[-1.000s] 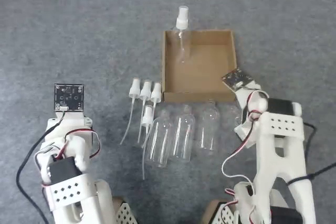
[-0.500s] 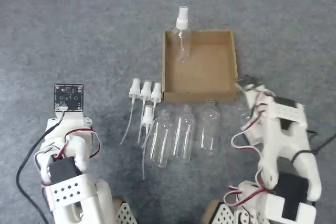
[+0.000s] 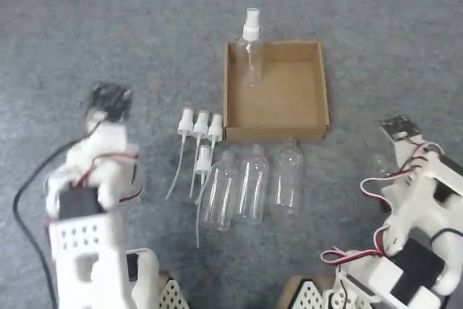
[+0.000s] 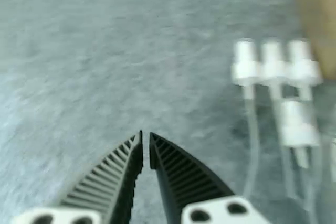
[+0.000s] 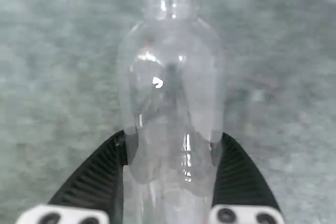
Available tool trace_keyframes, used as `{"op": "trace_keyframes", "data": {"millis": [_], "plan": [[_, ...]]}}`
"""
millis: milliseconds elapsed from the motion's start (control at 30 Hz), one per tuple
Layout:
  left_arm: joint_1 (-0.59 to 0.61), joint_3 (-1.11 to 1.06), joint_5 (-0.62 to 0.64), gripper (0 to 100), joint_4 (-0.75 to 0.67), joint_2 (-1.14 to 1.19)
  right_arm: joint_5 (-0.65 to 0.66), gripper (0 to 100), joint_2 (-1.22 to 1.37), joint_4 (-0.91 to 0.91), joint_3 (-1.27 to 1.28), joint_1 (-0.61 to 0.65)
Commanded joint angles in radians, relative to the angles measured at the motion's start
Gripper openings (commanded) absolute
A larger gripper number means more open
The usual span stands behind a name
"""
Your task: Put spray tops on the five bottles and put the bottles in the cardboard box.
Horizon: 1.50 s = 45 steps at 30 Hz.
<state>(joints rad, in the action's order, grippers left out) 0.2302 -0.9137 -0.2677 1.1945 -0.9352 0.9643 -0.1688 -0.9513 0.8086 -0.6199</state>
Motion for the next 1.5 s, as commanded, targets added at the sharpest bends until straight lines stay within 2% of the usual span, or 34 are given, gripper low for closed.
{"op": "trace_keyframes", "data": {"millis": [0,100,267,433,600,833,1200,1233,1467], "plan": [[-0.124,0.249,0.035,2,0.034,0.281,0.020,7.8,0.002,0.101,-0.015,-0.056],[-0.187,0.400,0.110,3,0.017,0.497,0.023,8.6,0.002,0.107,0.000,-0.056],[-0.226,0.579,0.167,14,-0.080,0.856,0.023,9.1,0.001,0.107,0.000,-0.058],[-0.219,0.751,0.210,15,-0.137,1.143,0.023,9.2,0.001,0.107,0.000,-0.053],[-0.219,0.855,0.216,15,-0.138,1.301,0.023,9.2,0.001,0.105,0.002,-0.056],[-0.207,0.862,0.216,15,-0.143,1.358,0.021,9.2,0.001,0.097,0.002,-0.056],[-0.207,0.862,0.216,3,-0.135,1.386,0.017,9.2,0.001,0.096,0.003,-0.058],[-0.206,0.863,0.216,1,-0.126,1.370,0.017,9.2,0.001,0.096,0.003,-0.058],[-0.206,0.854,0.216,1,0.071,1.065,0.015,9.2,-0.001,0.094,0.003,-0.065]]}}
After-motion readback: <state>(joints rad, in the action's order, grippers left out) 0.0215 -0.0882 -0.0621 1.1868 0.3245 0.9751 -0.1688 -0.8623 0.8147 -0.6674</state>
